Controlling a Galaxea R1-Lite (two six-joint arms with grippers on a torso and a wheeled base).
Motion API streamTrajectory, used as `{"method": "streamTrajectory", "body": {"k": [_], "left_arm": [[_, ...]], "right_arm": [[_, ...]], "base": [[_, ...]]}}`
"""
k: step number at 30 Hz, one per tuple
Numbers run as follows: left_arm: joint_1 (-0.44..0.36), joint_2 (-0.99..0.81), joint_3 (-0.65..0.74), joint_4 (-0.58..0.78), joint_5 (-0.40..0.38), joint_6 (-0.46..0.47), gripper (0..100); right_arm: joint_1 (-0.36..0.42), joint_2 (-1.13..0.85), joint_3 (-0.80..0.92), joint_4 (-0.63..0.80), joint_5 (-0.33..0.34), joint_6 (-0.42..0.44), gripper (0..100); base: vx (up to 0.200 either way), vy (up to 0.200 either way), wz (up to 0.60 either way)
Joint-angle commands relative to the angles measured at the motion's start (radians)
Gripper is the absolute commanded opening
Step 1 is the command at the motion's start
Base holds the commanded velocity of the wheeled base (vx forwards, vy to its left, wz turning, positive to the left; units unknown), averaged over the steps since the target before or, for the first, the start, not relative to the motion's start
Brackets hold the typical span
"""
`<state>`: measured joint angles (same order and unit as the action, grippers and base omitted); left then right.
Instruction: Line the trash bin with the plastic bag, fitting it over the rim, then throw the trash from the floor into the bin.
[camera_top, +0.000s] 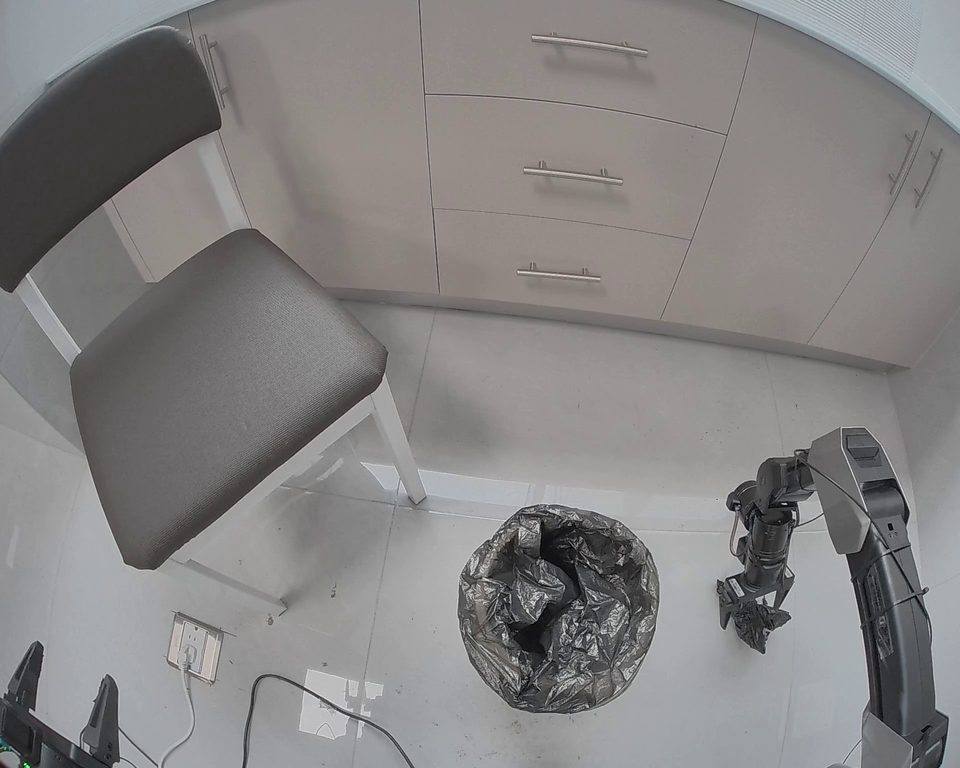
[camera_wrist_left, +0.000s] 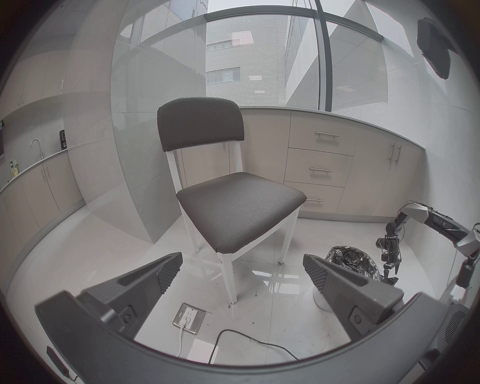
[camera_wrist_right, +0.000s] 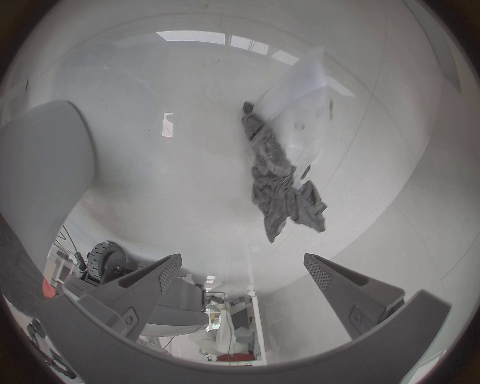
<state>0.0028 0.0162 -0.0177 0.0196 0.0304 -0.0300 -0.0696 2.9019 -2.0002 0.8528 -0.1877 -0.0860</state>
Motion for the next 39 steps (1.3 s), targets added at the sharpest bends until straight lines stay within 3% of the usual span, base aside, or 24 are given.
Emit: {"method": "streamTrajectory", "body": {"k": [1,12,34,35,39], "left_arm": [[0.000,-0.016,0.010,0.000,0.000,-0.001,100],[0.000,-0.016,0.010,0.000,0.000,-0.001,100],[0.002,-0.016,0.010,0.000,0.000,-0.001,100],[0.002,-0.016,0.010,0.000,0.000,-0.001,100],[0.000,-0.016,0.010,0.000,0.000,-0.001,100]], "right_arm": [[-0.019,-0.007,0.000,-0.032,-0.027,-0.035,100],[-0.058,0.180,0.000,-0.474,-0.035,-0.101,100],[-0.084,0.198,0.000,-0.650,-0.056,-0.158,100],[-0.084,0.198,0.000,-0.650,-0.056,-0.158,0],[-0.088,0.198,0.000,-0.650,-0.055,-0.155,0]], "base": [[0.000,0.000,0.00],[0.000,0.000,0.00],[0.000,0.000,0.00],[0.000,0.000,0.00],[0.000,0.000,0.00]]}}
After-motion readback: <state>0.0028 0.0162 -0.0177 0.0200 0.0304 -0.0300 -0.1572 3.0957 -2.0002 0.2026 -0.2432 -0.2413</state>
